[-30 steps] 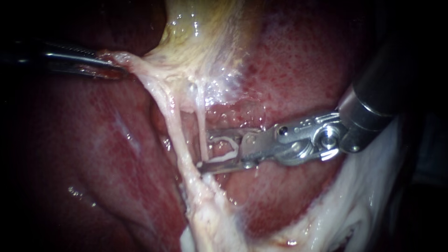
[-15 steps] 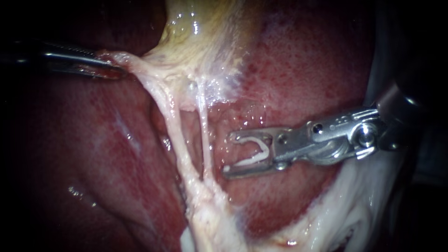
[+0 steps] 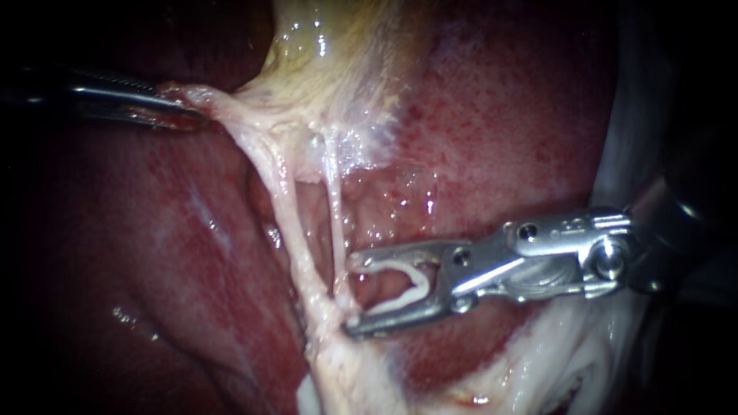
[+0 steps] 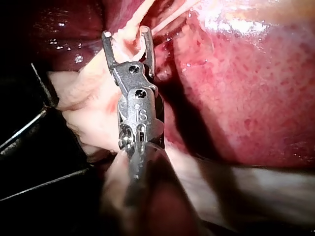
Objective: Clipping first clip left tube
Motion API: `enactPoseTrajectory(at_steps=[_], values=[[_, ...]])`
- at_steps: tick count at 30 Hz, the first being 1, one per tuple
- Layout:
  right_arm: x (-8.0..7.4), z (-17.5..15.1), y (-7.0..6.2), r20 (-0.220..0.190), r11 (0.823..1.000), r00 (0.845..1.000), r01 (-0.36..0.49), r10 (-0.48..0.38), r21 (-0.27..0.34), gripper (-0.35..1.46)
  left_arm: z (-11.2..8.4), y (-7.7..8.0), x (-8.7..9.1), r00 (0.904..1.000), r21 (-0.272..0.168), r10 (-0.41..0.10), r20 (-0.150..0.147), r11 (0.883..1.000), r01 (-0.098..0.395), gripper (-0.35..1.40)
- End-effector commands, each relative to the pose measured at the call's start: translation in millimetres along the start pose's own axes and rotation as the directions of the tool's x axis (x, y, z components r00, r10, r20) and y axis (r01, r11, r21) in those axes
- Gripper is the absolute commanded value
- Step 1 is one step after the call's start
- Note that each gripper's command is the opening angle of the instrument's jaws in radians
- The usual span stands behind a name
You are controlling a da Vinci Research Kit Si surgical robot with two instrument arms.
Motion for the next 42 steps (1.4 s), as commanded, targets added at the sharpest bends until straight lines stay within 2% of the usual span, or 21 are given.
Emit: enactPoseTrajectory(at_steps=[1,5,13,17,22,27,30,36,42], values=[[-0.2,0.3,0.1,-0.003,1.0,1.0,-0.005,0.005,0.005,0.47,0.0,0.0,0.0,1.0,0.0,0.0,0.0,1.0,0.0,-0.35],[-1.3,1.9,0.9,-0.035,0.999,0.998,-0.049,0.049,0.017,0.5,0.0,0.0,0.0,1.0,0.0,0.0,0.0,1.0,0.0,-0.35],[-4.5,3.7,3.0,-0.019,0.997,0.997,-0.072,0.072,0.03,0.5,0.1,0.1,-0.1,1.0,0.001,0.001,0.0,1.0,-0.001,-0.35],[-5.1,3.8,3.9,-0.019,0.996,0.996,-0.087,0.088,0.028,0.5,0.1,0.1,-0.1,1.0,0.001,0.001,0.0,1.0,-0.001,-0.35],[-5.3,4.4,4.3,-0.032,0.995,0.995,-0.097,0.098,0.03,0.5,0.2,0.1,-0.2,1.0,0.001,0.001,0.0,1.0,-0.001,-0.35],[-4.8,5.6,4.0,-0.06,0.99,0.994,-0.09,0.097,0.106,0.5,0.2,0.1,-0.2,1.0,0.001,0.001,0.0,1.0,-0.001,-0.35],[-4.4,6.4,3.8,-0.061,0.985,0.994,-0.081,0.091,0.149,0.5,0.2,0.1,-0.2,1.0,0.002,0.001,0.0,1.0,-0.001,-0.35],[-4.1,8.6,3.4,-0.068,0.985,0.995,-0.066,0.078,0.157,0.5,0.4,0.1,-0.1,1.0,0.003,0.0,0.0,1.0,0.0,-0.35],[-3.4,10.1,2.7,-0.105,0.983,0.991,-0.061,0.08,0.172,0.5,0.5,0.2,0.0,1.0,0.003,0.0,0.0,1.0,0.0,-0.35]])
